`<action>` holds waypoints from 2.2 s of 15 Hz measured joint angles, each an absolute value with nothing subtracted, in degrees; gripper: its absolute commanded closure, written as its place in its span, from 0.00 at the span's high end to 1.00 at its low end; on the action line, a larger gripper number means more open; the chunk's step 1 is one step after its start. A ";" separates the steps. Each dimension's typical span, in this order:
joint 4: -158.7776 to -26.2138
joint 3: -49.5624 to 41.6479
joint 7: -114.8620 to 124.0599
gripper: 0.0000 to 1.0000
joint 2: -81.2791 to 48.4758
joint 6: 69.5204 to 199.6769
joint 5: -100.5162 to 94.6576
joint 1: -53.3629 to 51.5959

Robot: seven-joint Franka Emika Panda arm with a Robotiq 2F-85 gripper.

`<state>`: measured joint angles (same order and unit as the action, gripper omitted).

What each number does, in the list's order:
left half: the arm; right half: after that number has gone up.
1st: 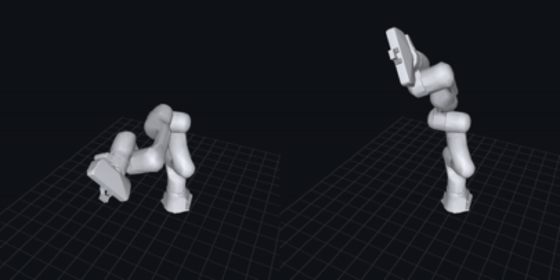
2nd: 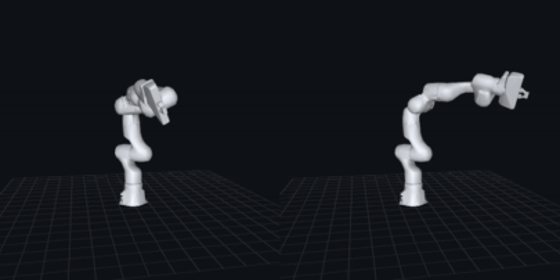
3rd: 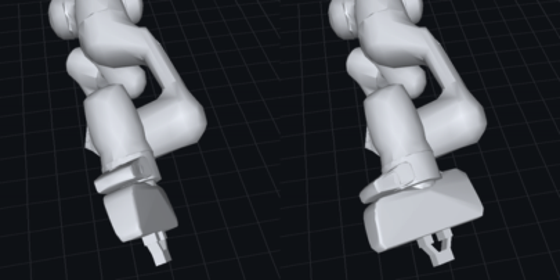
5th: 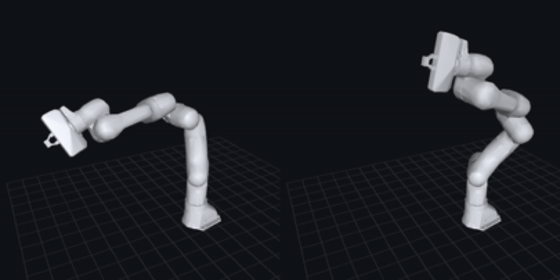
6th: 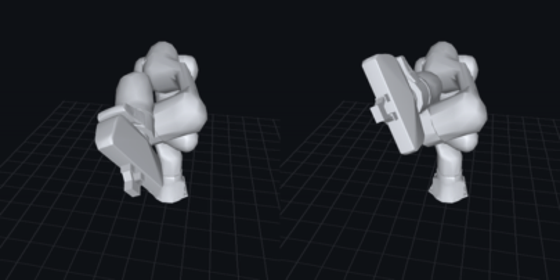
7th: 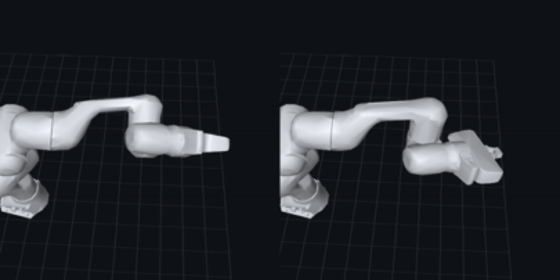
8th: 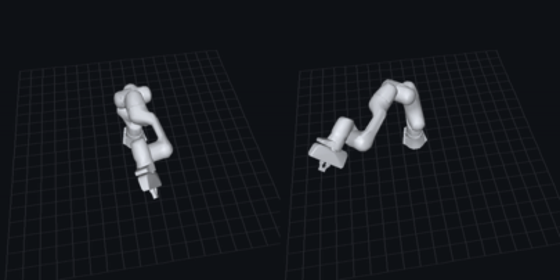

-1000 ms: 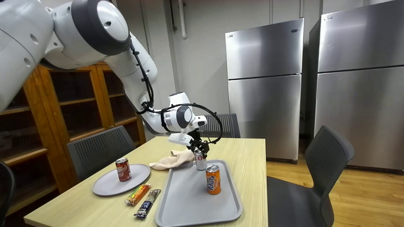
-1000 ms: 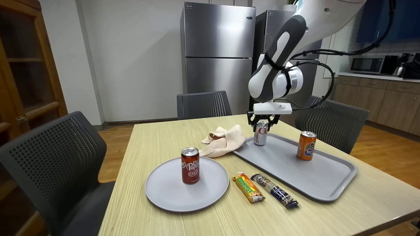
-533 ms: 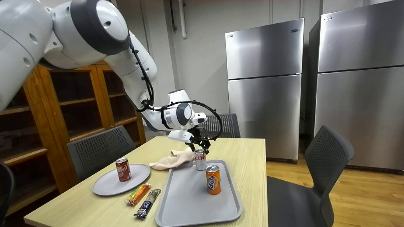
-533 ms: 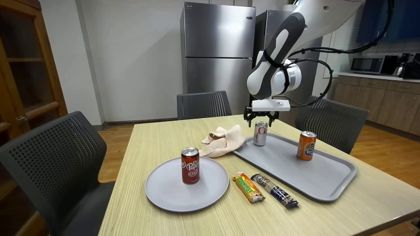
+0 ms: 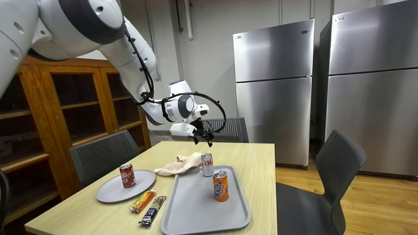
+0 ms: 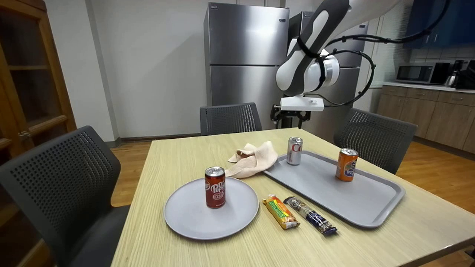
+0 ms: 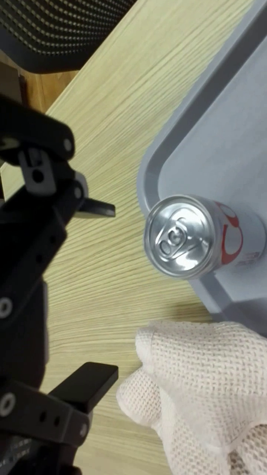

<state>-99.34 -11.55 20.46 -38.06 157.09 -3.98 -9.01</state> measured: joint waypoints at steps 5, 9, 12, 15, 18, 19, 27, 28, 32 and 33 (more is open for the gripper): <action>-101.92 -11.08 20.37 1.00 -34.83 157.06 -4.63 -12.09; -105.21 -9.79 20.26 1.00 -31.92 157.05 -5.69 -14.45; -108.05 -7.79 19.60 1.00 -29.40 156.98 -6.40 -15.38; -110.96 -5.20 18.19 1.00 -26.65 156.91 -6.53 -15.73; -113.73 -2.49 16.47 1.00 -24.03 156.77 -6.54 -15.86; -114.55 -1.63 16.01 1.00 -23.27 156.74 -6.57 -15.91; -118.82 3.64 13.22 1.00 -19.70 155.70 -8.12 -17.54; -119.01 4.02 13.21 1.00 -19.60 155.57 -8.71 -17.95; -119.58 4.79 13.21 1.00 -19.59 154.72 -11.14 -19.92; -119.70 4.90 13.21 1.00 -19.61 154.47 -11.71 -20.39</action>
